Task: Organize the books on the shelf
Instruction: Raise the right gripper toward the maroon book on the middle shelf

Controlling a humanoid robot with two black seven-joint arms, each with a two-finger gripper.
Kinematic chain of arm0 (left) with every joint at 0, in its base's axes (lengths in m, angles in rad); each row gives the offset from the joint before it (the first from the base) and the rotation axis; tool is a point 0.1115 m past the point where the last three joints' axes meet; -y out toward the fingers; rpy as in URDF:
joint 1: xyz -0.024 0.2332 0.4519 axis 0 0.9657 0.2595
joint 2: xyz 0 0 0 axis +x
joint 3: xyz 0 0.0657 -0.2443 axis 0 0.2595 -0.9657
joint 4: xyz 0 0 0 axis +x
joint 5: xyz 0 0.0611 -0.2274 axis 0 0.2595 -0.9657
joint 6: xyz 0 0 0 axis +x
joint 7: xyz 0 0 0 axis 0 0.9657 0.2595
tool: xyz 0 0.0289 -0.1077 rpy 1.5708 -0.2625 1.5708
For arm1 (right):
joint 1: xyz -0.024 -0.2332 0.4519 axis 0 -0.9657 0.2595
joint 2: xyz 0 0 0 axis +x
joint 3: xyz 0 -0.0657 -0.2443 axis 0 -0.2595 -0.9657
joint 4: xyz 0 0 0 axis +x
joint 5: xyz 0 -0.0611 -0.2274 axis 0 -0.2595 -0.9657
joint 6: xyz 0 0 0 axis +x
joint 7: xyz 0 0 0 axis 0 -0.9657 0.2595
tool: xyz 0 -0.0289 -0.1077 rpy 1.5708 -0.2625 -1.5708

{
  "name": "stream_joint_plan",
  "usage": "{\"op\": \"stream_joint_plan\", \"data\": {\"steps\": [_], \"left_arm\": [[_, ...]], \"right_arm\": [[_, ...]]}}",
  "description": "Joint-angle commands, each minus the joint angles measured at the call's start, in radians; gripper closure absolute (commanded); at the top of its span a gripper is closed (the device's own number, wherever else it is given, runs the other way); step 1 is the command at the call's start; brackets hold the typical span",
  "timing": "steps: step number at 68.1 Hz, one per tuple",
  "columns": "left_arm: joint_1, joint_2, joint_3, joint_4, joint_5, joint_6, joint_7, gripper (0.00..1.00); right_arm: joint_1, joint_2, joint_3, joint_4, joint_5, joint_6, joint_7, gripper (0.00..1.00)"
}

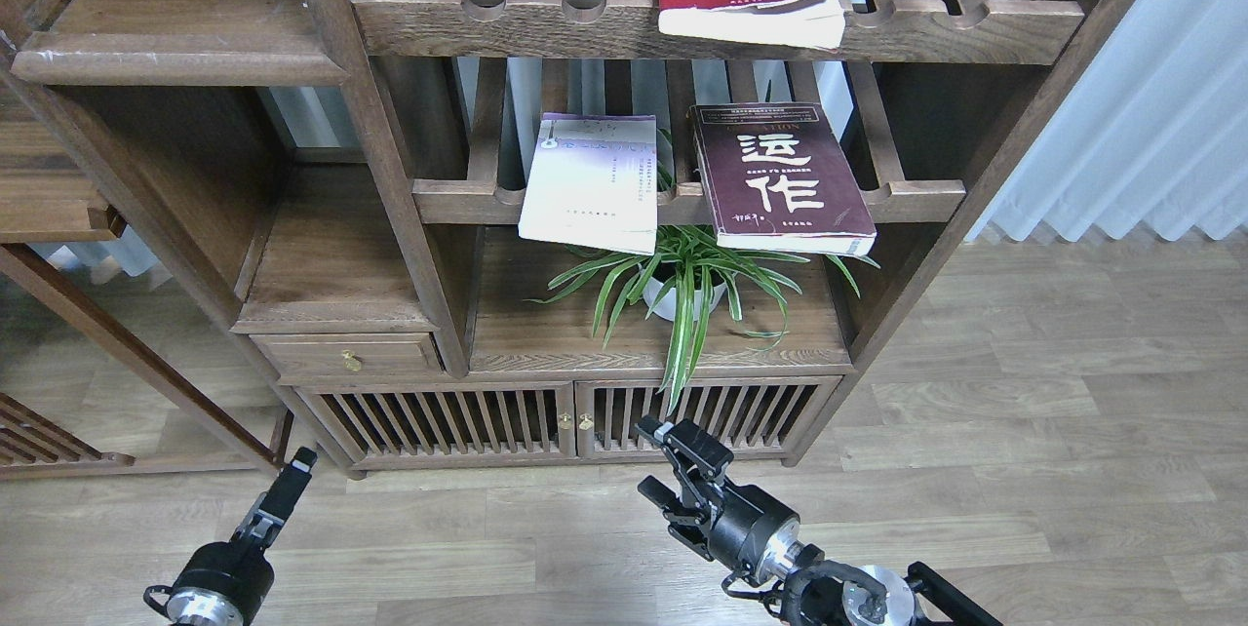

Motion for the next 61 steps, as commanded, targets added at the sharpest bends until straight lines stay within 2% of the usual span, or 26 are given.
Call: {"op": "stream_joint_plan", "data": {"steps": [1, 38, 49, 61], "left_arm": [[0.060, 0.004, -0.097, -0.140, 0.001, 0.000, 0.002, 0.00], [0.054, -0.033, -0.095, -0.137, 0.012, 0.000, -0.004, 0.00], [0.037, -0.022, -0.120, -0.136, 0.012, 0.000, -0.004, 0.00], [0.035, -0.022, -0.108, -0.133, 0.012, 0.000, -0.001, 0.00]], "right_arm": [[-0.002, 0.000, -0.002, 0.027, 0.000, 0.005, 0.000, 0.00], [0.050, 0.000, -0.002, -0.022, -0.006, 0.020, 0.000, 0.00], [0.171, 0.000, -0.019, -0.102, -0.012, 0.022, 0.000, 0.00], [0.190, 0.000, -0.021, -0.125, -0.010, 0.037, 0.000, 0.00]]}}
